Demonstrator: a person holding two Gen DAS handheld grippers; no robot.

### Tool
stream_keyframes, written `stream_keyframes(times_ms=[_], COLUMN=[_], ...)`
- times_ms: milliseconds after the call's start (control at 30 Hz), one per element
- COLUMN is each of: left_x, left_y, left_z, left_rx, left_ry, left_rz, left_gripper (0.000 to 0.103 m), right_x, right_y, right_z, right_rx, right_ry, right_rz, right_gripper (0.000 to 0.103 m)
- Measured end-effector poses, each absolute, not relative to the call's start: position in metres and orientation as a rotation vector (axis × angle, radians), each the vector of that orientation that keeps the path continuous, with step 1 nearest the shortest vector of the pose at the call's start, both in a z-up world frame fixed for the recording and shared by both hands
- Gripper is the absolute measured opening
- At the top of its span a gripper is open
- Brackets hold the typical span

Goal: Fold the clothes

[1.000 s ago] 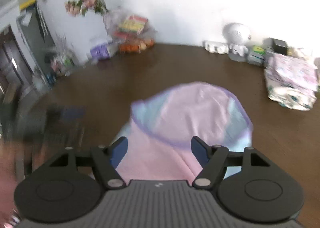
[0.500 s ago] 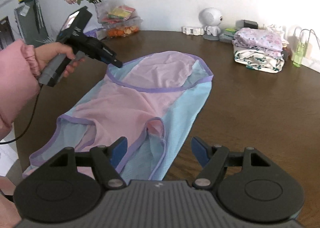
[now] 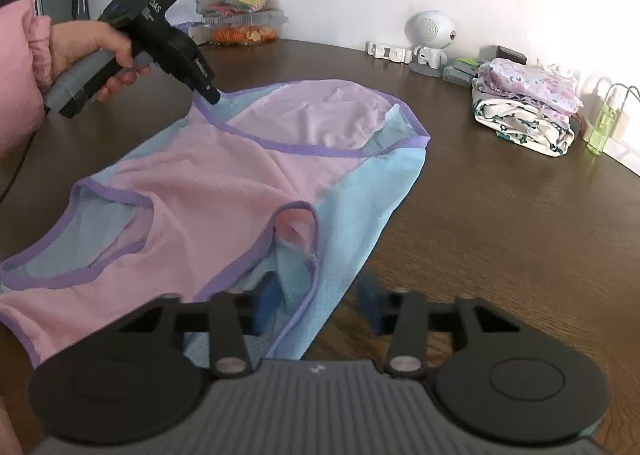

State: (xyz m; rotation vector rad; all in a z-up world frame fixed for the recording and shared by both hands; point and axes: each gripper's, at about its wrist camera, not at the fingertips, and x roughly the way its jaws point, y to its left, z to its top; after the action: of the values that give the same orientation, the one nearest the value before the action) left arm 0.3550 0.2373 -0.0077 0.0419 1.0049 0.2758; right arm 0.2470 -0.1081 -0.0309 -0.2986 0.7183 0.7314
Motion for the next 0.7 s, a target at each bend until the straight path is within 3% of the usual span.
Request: stream_keyframes(times_ms=[267, 433, 533, 567, 600, 633, 700], left_x=[0.357, 0.358, 0.356, 0.352, 0.348, 0.344, 0.338], left_y=[0.226, 0.226, 0.231, 0.233, 0.235, 0.236, 0.234], left_z=[-0.014, -0.017, -0.009, -0.004, 0.002, 0.009, 0.023], left_rx=[0.156, 0.166, 0.090, 0.055, 0.021, -0.008, -0.025], left_ry=[0.979, 0.973, 0.948, 0.929, 0.907, 0.880, 0.859], left_rz=[0.324, 0.378, 0.386, 0.384, 0.383, 0.385, 0.382], left_gripper=[0.003, 0.006, 0.030, 0.049, 0.057, 0.057, 0.059], right_x=[0.238, 0.234, 0.234, 0.233, 0.232, 0.231, 0.229], right_y=[-0.110, -0.118, -0.127, -0.131, -0.136, -0.142, -0.150], right_z=[-0.032, -0.033, -0.031, -0.030, -0.027, -0.025, -0.021], right_rx=[-0.352, -0.357, -0.330, -0.302, -0.267, -0.234, -0.193], right_ry=[0.706, 0.700, 0.700, 0.701, 0.700, 0.696, 0.687], right_rz=[0.724, 0.684, 0.676, 0.684, 0.694, 0.700, 0.702], right_gripper=[0.008, 0.005, 0.009, 0.012, 0.020, 0.033, 0.040])
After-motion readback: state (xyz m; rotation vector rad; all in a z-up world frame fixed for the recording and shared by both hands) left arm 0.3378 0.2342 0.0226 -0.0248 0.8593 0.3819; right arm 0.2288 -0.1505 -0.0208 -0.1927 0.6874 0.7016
